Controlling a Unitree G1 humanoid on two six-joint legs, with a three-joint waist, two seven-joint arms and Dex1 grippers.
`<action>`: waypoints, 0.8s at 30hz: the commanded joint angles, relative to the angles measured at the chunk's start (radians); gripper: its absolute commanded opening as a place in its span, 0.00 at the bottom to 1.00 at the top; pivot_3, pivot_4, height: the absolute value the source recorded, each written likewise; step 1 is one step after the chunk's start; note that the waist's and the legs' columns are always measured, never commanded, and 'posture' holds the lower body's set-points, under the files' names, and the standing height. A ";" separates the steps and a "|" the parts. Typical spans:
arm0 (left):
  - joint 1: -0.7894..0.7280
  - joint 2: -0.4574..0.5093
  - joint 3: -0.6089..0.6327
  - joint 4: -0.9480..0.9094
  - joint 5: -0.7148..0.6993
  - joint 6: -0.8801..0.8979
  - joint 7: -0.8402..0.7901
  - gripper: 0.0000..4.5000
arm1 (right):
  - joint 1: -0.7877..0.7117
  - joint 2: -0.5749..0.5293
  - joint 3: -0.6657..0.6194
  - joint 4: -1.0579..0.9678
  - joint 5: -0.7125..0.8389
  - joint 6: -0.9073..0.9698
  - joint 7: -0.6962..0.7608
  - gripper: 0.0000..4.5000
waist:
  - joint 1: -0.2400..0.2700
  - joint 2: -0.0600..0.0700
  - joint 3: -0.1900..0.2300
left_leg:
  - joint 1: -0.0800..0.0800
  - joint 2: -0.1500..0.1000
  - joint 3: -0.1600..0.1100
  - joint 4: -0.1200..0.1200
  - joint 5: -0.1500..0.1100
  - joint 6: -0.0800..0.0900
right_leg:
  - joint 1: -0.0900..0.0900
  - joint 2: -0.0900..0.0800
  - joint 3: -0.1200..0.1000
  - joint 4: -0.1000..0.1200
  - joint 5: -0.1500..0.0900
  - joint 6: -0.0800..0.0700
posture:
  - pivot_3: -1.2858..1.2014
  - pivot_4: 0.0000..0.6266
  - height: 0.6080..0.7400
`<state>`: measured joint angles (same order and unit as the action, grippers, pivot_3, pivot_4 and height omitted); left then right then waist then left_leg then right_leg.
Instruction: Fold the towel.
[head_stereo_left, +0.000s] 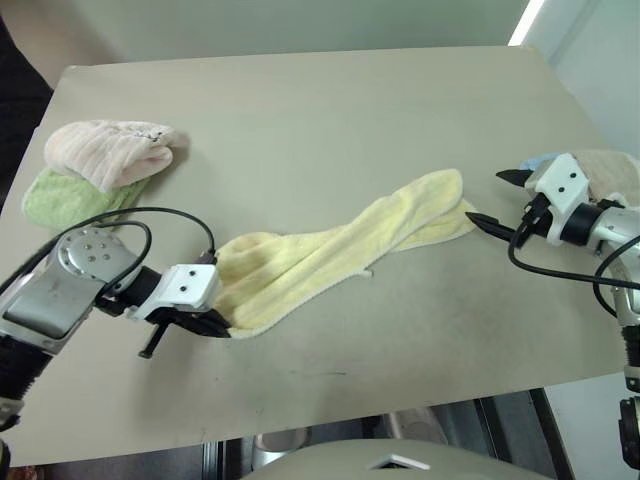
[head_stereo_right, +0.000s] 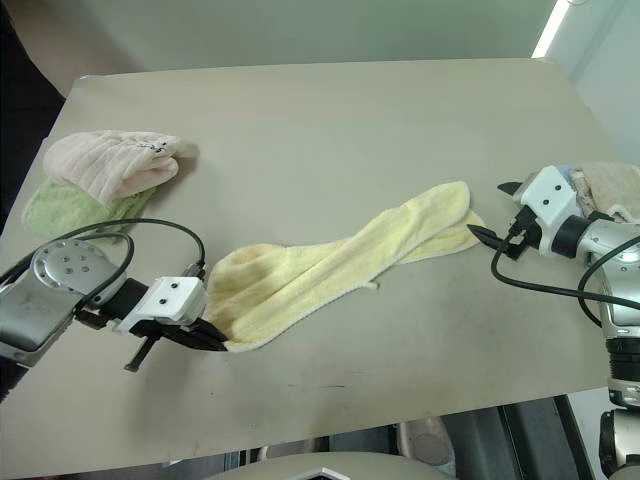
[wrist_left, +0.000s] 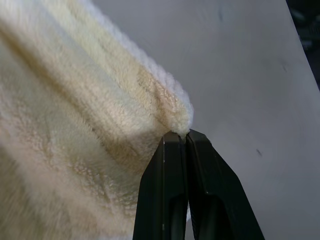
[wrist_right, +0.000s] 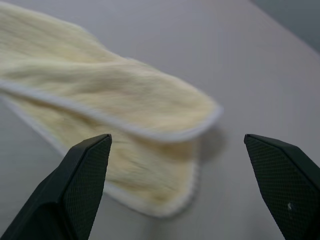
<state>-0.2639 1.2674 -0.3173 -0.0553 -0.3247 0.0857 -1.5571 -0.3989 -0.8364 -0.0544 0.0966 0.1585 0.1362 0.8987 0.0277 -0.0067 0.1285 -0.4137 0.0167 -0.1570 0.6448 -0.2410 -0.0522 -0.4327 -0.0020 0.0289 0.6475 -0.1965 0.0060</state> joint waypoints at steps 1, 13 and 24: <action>0.038 0.053 -0.017 0.025 0.013 -0.060 -0.057 0.01 | -0.058 -0.003 0.036 0.068 -0.120 -0.173 -0.057 1.00 | -0.003 0.000 0.000 | 0.000 0.000 0.000 0.000 0.000 0.000 | 0.000 0.000 0.000 0.000 0.001 0.000 | 0.52 0.24 1.00; 0.019 -0.015 0.029 0.023 0.018 -0.036 -0.057 0.01 | -0.132 0.016 0.126 0.218 -0.259 -0.452 -0.084 1.00 | 0.003 0.003 -0.001 | -0.001 0.000 0.000 0.000 0.000 0.000 | -0.001 0.000 0.000 0.001 0.002 -0.001 | 0.52 0.24 1.00; 0.019 -0.016 0.030 0.022 0.019 -0.035 -0.057 0.01 | -0.137 0.020 0.124 0.235 -0.262 -0.471 -0.081 1.00 | 0.002 0.003 -0.001 | -0.001 0.000 0.000 0.000 0.000 -0.001 | -0.001 -0.001 0.000 0.000 0.002 -0.001 | 0.52 0.24 1.00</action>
<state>-0.2390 1.2530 -0.3128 -0.0260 -0.3147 0.0509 -1.5608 -0.5199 -0.8095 0.0904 0.3446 -0.1038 -0.3178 0.8322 0.0301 -0.0036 0.1273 -0.4149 0.0170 -0.1572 0.6451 -0.2413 -0.0529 -0.4339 -0.0025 0.0290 0.6478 -0.1945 0.0046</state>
